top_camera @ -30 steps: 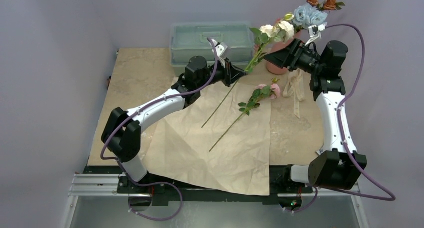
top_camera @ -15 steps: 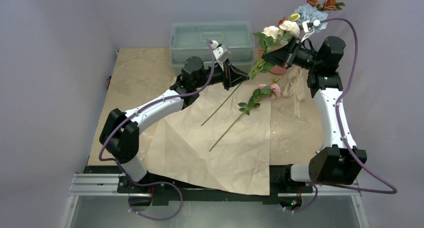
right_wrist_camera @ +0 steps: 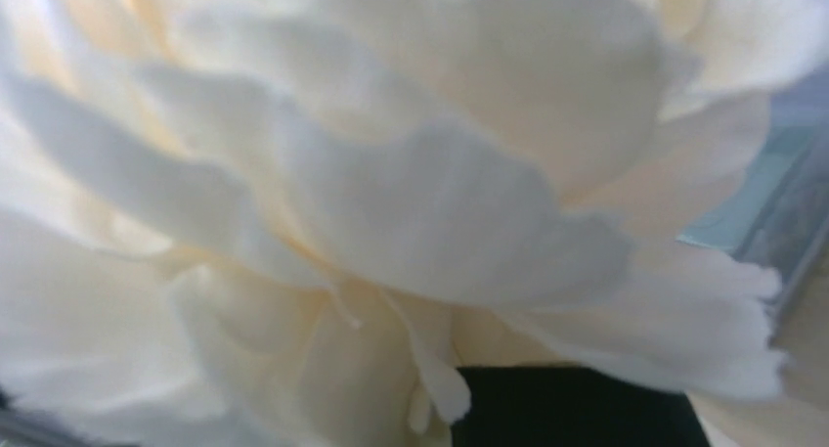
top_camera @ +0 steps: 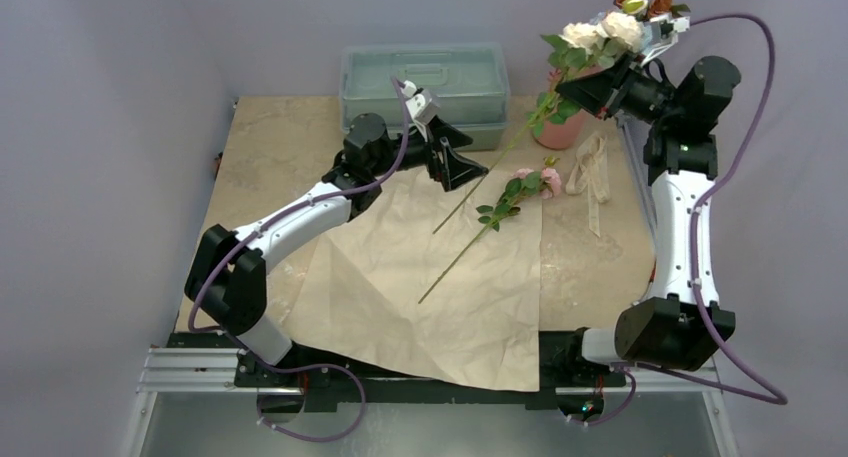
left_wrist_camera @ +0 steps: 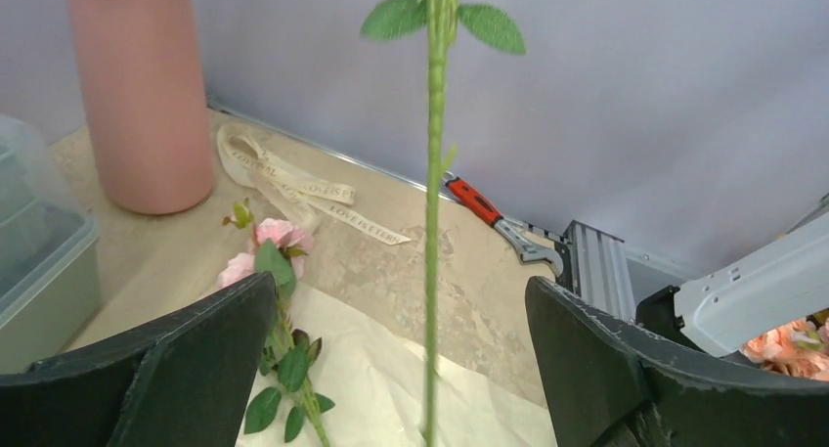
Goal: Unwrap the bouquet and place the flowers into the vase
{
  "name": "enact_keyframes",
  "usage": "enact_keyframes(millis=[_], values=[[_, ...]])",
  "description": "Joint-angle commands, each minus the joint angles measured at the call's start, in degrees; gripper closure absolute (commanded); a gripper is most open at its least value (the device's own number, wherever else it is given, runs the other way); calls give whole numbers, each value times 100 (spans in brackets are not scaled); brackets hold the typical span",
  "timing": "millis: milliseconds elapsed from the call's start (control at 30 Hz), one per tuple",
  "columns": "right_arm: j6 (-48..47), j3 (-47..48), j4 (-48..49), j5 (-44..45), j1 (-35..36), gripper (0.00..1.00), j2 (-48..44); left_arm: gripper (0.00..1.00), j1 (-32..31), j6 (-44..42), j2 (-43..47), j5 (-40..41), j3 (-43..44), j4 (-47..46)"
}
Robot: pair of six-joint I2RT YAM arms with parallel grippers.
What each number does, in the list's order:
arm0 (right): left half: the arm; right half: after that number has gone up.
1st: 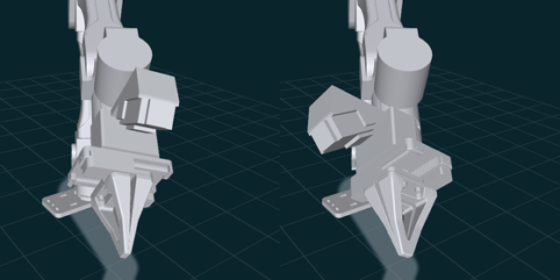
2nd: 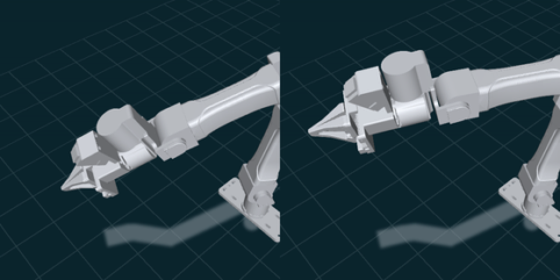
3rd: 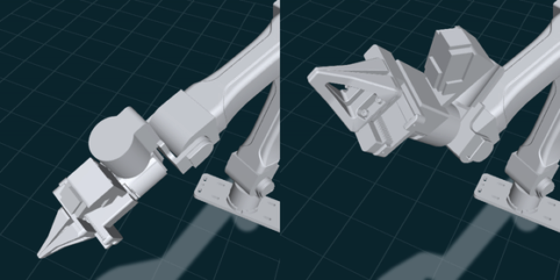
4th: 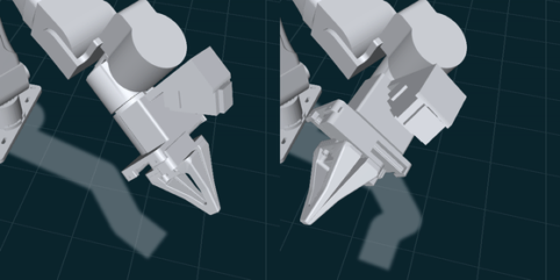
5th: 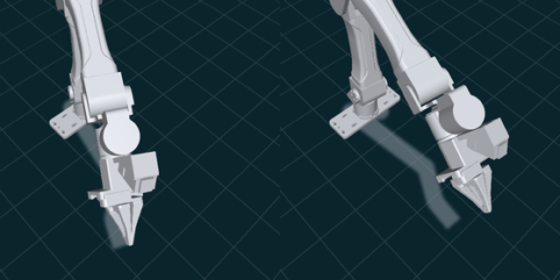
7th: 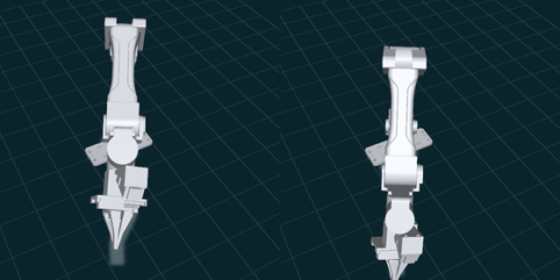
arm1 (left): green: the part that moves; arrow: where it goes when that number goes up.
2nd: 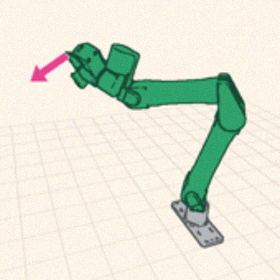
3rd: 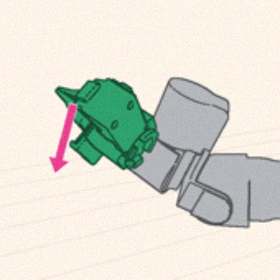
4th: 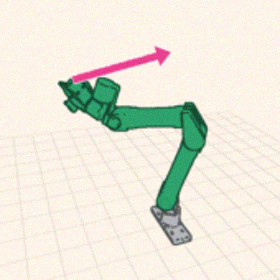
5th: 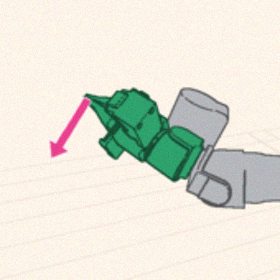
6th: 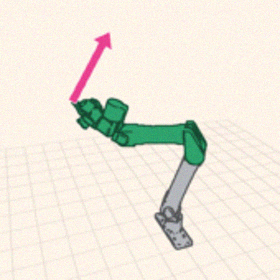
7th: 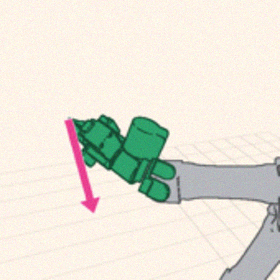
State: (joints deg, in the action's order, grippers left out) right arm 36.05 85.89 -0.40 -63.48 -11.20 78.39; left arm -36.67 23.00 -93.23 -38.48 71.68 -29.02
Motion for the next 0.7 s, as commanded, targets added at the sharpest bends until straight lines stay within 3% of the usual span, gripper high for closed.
enact_keyframes(millis=[0, 267, 467, 667], values=[[-730, 727, -383, 283, -487, 100, -146, 0, 157, -193, 454, 43, -73, 37], [-2863, 2314, -1610, 1596, -679, 100, -132, 0, 191, -96, 494, 222, -273, 51], [-3411, 2535, -1055, 2939, -682, 100, -306, 0, 186, 30, 396, 85, -272, 33], [-3704, 2814, -678, 3557, -682, 100, -171, 0, 186, 55, 337, 28, -273, 8]])
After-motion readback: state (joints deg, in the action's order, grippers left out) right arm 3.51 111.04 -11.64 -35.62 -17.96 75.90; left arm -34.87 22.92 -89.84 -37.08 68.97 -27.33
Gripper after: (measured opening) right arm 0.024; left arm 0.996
